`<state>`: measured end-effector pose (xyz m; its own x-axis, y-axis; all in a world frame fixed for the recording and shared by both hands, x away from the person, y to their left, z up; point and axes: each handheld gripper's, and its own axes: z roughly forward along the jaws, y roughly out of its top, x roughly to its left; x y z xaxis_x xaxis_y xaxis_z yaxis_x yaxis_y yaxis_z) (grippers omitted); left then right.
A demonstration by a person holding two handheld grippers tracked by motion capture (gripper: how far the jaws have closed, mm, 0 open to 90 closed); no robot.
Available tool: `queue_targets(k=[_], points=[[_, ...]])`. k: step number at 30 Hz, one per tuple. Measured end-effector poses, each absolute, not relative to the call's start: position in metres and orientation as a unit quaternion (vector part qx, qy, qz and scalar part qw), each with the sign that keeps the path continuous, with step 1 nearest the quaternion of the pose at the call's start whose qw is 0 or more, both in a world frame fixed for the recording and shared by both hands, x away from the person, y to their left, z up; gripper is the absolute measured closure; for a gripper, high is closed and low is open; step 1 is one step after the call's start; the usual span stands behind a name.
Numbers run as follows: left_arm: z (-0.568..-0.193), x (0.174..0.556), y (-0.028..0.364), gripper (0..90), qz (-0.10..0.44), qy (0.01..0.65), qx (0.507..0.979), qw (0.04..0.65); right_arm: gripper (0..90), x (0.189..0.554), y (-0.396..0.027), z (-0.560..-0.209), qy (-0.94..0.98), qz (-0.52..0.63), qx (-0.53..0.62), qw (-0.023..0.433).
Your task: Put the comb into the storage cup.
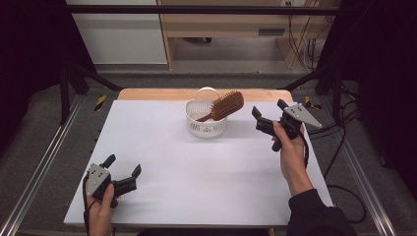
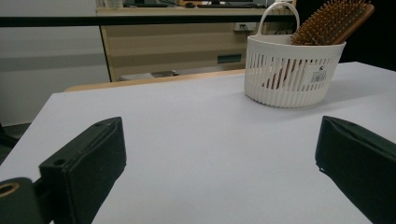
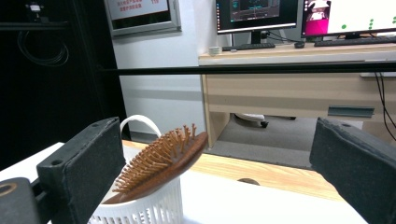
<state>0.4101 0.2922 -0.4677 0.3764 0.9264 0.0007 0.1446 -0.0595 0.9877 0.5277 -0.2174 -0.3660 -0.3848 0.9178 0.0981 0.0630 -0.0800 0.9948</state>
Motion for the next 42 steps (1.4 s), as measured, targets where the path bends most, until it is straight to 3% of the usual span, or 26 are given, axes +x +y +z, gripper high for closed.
queue_targets(k=[42], points=[[-0.466, 0.408, 0.293, 1.8, 0.357, 0.413, 0.632, 0.550, 3.4, 0.449, -0.270, -0.420, 0.598, 0.587, 0.413, 0.356]])
